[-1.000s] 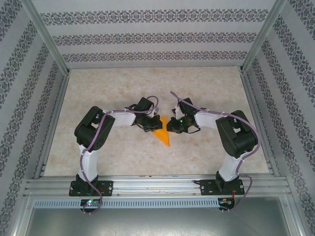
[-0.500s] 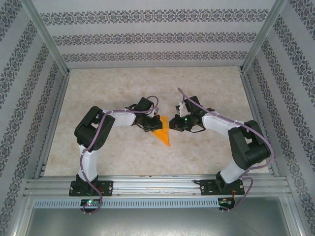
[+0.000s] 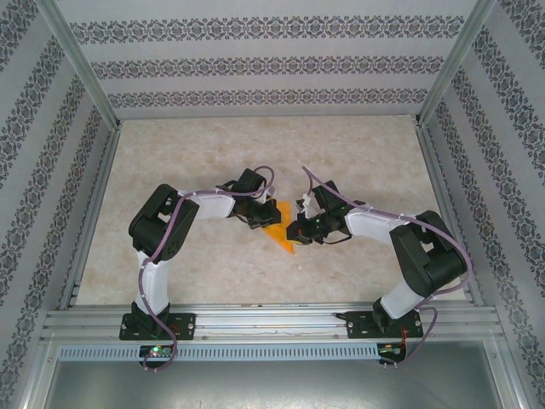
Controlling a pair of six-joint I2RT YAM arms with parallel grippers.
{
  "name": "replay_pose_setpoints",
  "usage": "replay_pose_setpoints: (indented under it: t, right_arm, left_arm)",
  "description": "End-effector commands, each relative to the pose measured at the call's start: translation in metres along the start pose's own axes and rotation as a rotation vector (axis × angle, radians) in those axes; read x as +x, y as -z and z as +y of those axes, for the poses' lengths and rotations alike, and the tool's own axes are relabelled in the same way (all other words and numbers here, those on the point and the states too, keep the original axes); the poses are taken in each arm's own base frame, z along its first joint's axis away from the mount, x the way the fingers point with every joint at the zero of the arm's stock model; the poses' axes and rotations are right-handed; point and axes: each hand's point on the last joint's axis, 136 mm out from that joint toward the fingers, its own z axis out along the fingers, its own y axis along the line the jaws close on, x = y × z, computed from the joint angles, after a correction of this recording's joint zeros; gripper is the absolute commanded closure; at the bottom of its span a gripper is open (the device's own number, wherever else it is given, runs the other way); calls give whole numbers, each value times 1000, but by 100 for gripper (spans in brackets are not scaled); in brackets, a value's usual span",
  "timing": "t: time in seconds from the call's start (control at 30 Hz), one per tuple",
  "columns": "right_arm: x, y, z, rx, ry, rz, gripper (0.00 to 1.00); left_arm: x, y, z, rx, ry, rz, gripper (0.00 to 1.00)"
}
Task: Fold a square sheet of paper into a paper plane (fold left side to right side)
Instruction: Fourth fold the wing at the center of the table.
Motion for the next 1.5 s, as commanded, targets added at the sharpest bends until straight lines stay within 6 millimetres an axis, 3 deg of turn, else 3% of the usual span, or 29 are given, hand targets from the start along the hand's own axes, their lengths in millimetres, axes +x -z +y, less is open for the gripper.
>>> replay_pose_setpoints:
  t: [0.0,0.63,1.47]
  right_arm:
    - [2,-7,0,-6,-5,14,100]
    - [13,-20,-22,61,-22,67,100]
    - [25,-19,-45,160,-37,96,100]
  left_arm:
    - [13,-6,42,-142,55,21,100]
    - [13,-5,43,-143,54,21,100]
    - [13,-5,45,-147,56,21,100]
